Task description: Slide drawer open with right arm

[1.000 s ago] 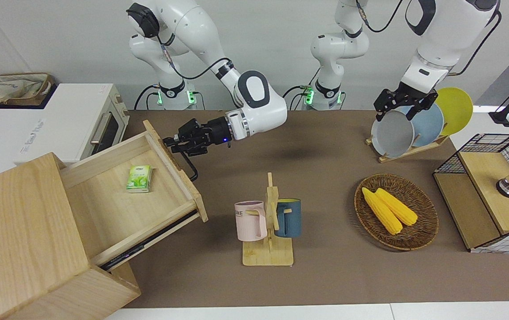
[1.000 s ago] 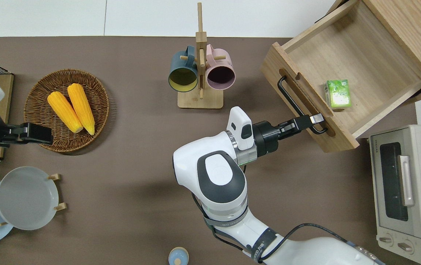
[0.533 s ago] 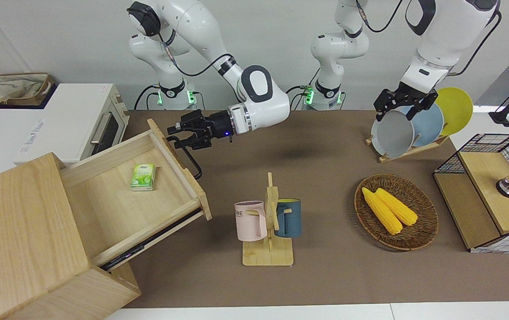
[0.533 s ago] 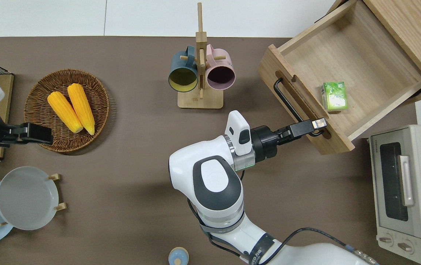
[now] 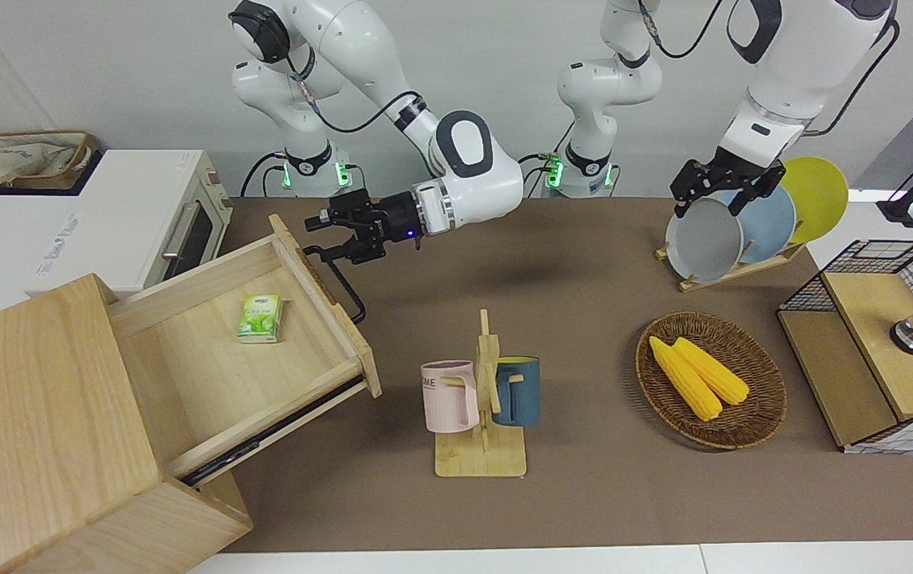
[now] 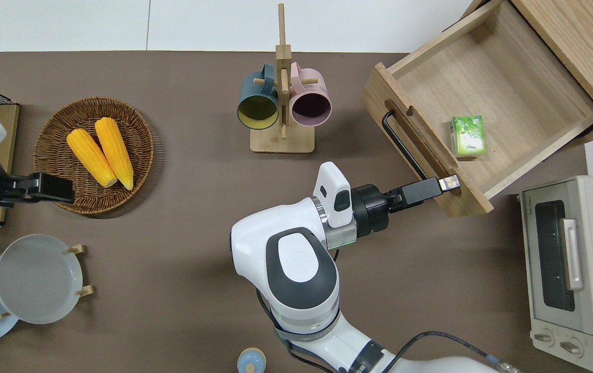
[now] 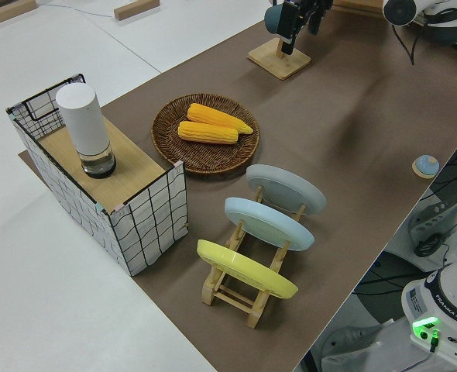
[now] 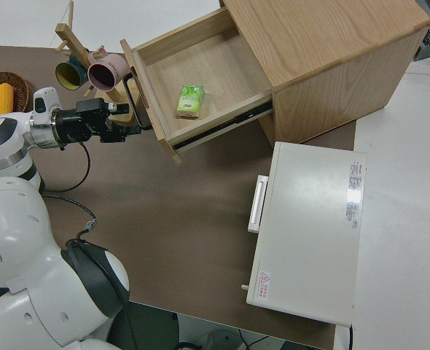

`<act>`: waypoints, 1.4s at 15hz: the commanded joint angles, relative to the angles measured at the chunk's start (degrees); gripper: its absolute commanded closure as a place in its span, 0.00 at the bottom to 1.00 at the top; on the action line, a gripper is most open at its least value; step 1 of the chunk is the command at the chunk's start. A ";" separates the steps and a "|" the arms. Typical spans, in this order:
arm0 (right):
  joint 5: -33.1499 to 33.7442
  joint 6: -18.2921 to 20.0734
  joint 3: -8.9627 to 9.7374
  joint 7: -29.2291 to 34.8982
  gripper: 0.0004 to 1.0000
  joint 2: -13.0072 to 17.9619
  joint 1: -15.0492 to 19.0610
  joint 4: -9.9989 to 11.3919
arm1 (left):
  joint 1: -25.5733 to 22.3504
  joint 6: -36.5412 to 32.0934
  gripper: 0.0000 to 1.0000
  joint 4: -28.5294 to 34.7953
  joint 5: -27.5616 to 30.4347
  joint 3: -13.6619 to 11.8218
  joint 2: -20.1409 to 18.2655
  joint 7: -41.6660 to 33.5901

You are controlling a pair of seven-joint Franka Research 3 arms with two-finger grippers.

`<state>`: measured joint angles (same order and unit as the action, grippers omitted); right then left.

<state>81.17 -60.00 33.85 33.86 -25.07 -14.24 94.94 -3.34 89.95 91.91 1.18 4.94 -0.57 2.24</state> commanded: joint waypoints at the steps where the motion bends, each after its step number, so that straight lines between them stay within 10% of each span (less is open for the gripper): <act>1: -4.69 -0.11 -0.01 -3.17 0.01 2.30 -0.26 -0.89 | 0.26 -0.74 0.00 0.28 -0.65 -0.28 -0.57 -0.40; 5: -24.95 -11.85 -0.97 -4.06 0.01 8.17 2.19 -4.66 | 0.26 -0.65 0.00 0.28 -0.65 -0.28 -0.57 -0.40; 8: -39.47 -19.09 -5.63 -10.46 0.01 14.59 4.91 -5.38 | 0.35 -0.74 0.00 0.28 -0.65 -0.28 -0.57 -0.40; 13: -54.95 -23.66 -1.24 -16.61 0.01 19.96 20.72 -5.03 | 0.26 -0.65 0.00 0.28 -0.65 -0.28 -0.57 -0.40; 21: -76.15 -32.63 -6.24 -26.21 0.01 27.70 31.47 -0.81 | 0.26 -0.65 0.00 0.28 -0.65 -0.28 -0.57 -0.40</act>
<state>9.29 -89.71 28.69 10.66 -0.88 15.00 90.13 -3.34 89.95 91.91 1.18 4.94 -0.57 2.24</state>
